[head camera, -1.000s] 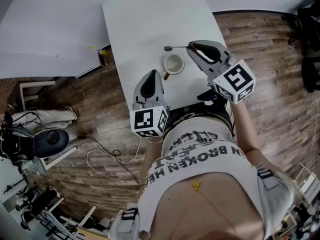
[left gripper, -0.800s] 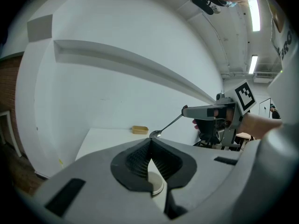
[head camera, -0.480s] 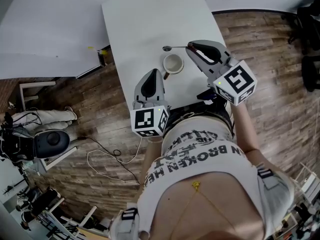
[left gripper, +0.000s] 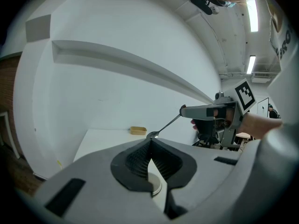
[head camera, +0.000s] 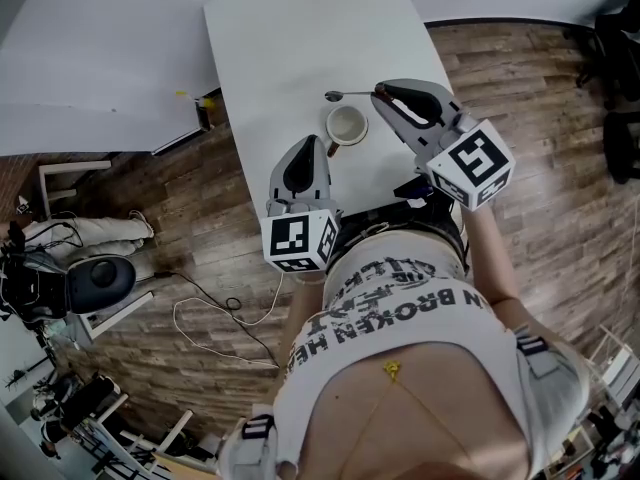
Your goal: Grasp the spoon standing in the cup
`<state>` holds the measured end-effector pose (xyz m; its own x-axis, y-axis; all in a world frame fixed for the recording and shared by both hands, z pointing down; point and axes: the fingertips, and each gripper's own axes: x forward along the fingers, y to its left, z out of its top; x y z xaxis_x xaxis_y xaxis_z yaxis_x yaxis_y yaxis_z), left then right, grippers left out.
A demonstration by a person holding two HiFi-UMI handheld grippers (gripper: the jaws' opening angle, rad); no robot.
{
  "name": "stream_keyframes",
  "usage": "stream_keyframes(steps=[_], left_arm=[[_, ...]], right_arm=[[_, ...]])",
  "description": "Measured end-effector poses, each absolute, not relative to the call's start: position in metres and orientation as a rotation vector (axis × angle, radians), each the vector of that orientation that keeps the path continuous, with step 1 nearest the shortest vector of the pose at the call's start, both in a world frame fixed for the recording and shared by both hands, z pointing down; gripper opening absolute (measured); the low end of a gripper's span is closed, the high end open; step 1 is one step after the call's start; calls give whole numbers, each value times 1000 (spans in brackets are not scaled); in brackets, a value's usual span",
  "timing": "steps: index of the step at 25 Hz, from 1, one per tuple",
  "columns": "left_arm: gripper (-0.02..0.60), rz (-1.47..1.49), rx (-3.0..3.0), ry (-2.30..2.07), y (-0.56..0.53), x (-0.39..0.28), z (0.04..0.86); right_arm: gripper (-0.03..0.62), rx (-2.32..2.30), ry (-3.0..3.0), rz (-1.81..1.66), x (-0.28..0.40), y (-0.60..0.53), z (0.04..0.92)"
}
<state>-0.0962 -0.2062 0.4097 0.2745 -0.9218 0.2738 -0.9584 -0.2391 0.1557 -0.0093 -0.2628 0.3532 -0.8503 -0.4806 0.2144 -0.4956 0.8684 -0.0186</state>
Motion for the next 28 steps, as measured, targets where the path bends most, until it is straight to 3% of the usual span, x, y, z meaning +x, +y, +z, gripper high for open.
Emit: stream_keyframes(steps=[28], left_arm=[[-3,186,2243,-1728,-197,-94,414]], right_arm=[[44,733,-2806,122,-6,-256,361]])
